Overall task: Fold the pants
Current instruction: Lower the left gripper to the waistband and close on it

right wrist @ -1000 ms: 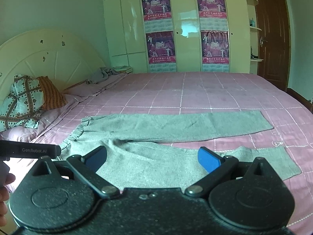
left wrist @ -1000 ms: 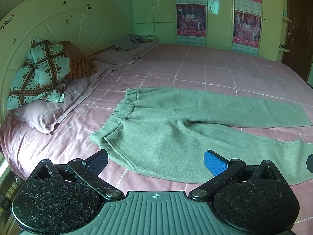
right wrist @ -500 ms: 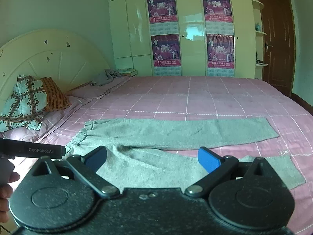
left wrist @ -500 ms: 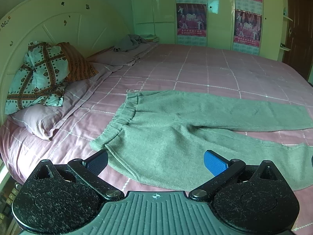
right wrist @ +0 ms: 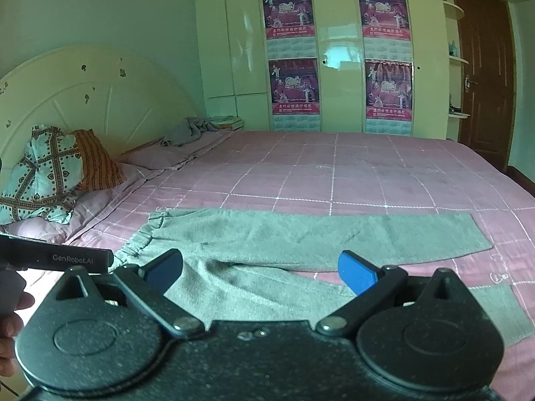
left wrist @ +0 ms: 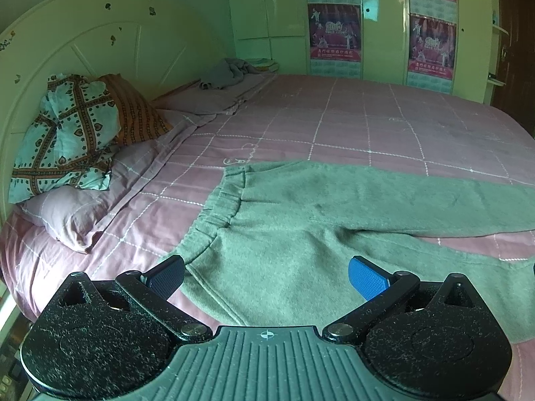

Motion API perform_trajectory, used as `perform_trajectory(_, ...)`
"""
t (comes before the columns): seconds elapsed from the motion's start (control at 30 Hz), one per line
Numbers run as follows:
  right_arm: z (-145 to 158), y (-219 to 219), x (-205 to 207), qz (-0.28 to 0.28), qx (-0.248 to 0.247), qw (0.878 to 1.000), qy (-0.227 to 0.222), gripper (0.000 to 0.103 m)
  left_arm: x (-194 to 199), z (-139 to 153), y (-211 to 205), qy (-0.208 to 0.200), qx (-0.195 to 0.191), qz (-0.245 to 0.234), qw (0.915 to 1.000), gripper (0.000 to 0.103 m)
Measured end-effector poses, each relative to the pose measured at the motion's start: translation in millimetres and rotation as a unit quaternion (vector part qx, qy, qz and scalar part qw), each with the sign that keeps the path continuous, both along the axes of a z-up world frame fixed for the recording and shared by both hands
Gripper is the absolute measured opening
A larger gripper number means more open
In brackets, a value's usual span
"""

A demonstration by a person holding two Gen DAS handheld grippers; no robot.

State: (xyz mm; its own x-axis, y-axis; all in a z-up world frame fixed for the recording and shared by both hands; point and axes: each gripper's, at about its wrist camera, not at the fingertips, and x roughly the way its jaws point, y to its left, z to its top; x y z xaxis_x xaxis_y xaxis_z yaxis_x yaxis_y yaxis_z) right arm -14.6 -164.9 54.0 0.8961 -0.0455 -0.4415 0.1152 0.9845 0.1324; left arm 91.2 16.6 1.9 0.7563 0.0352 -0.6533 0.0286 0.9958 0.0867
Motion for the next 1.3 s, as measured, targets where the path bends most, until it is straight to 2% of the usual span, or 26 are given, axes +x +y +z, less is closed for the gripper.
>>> perform_trajectory(0.33, -6, 5, 44, 0.027, -0.010, 1.000, 0.000, 0.100, 50, -18, 1, 0.030, 0.015, 0.004, 0.9994, 0.103)
perform_trajectory(0.73, -19, 4, 112, 0.059, -0.009, 0.998, 0.008, 0.098, 122, -42, 1, 0.036, 0.031, 0.013, 0.9988, 0.103)
perform_trajectory(1.07, -44, 0, 179, 0.089, -0.019, 0.995, 0.032, 0.098, 199, -83, 14, 0.061, 0.037, 0.033, 0.9970, 0.103)
perform_trajectory(1.3, -66, 5, 229, 0.113, -0.038, 0.992, 0.050, 0.098, 252, -112, 30, 0.068, 0.068, 0.055, 0.9938, 0.103)
